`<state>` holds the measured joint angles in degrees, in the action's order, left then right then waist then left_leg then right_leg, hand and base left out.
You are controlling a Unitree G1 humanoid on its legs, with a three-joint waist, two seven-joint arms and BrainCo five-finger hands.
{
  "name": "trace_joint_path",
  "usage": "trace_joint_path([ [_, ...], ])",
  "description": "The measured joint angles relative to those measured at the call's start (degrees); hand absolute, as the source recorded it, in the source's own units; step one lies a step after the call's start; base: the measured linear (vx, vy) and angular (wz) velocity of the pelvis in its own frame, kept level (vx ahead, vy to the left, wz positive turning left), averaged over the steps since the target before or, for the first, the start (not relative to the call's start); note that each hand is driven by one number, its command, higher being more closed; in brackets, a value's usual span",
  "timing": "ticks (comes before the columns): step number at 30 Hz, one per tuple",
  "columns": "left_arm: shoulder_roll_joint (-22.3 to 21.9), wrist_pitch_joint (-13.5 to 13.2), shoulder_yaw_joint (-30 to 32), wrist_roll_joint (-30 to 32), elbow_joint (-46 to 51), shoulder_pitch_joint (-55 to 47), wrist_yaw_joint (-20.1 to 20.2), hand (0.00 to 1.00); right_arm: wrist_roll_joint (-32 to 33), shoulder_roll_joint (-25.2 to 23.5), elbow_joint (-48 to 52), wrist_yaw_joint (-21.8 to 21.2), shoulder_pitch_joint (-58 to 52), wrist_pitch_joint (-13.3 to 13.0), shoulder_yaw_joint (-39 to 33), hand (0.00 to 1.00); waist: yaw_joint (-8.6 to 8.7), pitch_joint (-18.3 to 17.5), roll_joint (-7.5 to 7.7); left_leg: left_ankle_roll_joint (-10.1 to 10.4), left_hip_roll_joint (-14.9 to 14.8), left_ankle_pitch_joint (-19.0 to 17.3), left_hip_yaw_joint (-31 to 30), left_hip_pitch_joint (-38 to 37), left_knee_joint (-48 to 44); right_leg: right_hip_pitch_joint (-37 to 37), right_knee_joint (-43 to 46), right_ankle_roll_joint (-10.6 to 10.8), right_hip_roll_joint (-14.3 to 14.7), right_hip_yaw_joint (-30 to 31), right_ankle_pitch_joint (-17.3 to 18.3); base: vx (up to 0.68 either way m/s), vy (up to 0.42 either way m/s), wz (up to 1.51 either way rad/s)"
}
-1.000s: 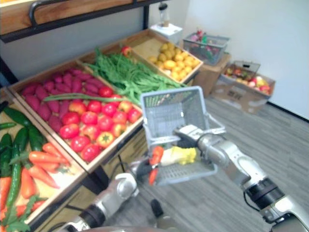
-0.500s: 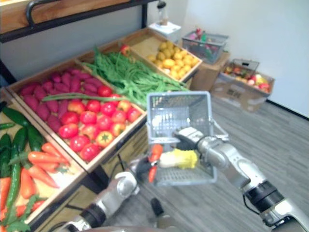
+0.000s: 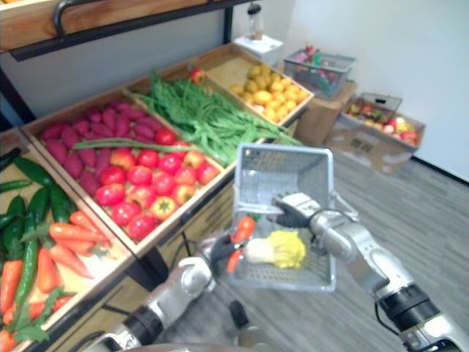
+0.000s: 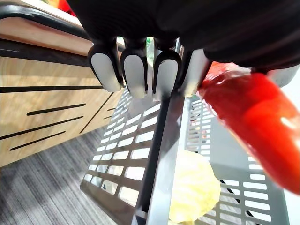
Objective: Pick vegetable in the basket
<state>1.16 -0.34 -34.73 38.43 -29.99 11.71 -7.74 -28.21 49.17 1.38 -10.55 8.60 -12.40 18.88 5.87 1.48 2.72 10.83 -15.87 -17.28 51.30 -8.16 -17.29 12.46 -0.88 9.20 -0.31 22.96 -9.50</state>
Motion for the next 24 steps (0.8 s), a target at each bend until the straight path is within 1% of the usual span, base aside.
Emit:
trace_joint_path([
  [3,0.0,0.6,-1.0,0.0,0.0,0.6,0.0,0.00,-0.5,-0.2,-0.1,0.0,-0.2,0.6,-0.1,1.00,-0.01,0.0,0.01,0.0,0.0,0.0,-0.1,0.1,0.0,0.0,0.0,0.0,-0.1,-0.1,0.0,0.00,-0.002,0.01],
  [12,0.0,1.1,-1.6,0.0,0.0,2.2,0.0,0.00,-0.5,-0.2,-0.1,0.3,-0.5,0.9,-0.6,1.00,0.15,0.1,0.16,0.0,0.0,0.0,0.1,-0.1,0.0,0.0,0.0,0.0,0.0,0.1,0.0,0.00,0.000,0.00],
  [19,0.1,1.1,-2.2,-0.9,0.2,3.6,-0.7,0.00,-1.0,-0.2,-0.1,0.0,-0.9,1.4,-0.3,1.00,0.02,0.2,0.81,0.0,-0.1,0.0,0.2,-0.1,-0.2,0.0,0.0,0.0,0.1,0.2,-0.1,0.00,0.000,0.00],
  [20,0.1,0.9,-3.2,-2.2,1.7,3.9,-0.8,0.00,-1.1,-0.6,-0.5,0.0,-0.9,2.2,-0.2,1.00,0.00,0.2,0.98,0.0,-0.1,-0.1,0.2,-0.1,-0.3,0.0,0.0,0.0,0.1,0.2,-0.1,0.00,0.000,0.00],
  [21,-0.1,1.4,-3.5,-2.3,2.3,3.9,-1.2,0.00,-1.0,-1.6,-0.5,0.2,-0.9,2.2,-0.3,1.00,0.08,0.2,1.00,-0.1,-0.3,-0.2,0.2,0.0,-0.5,0.0,0.0,0.0,0.1,0.1,-0.1,0.00,0.000,0.00],
  [24,0.2,1.6,-3.1,-2.4,2.4,4.7,-1.9,0.00,-1.0,-2.4,-0.4,0.5,-1.0,2.2,-0.5,1.00,0.15,0.2,1.03,-0.1,-0.6,-0.5,0.2,0.1,-1.0,0.0,0.0,0.1,0.2,-0.2,-0.1,0.00,0.000,0.00],
])
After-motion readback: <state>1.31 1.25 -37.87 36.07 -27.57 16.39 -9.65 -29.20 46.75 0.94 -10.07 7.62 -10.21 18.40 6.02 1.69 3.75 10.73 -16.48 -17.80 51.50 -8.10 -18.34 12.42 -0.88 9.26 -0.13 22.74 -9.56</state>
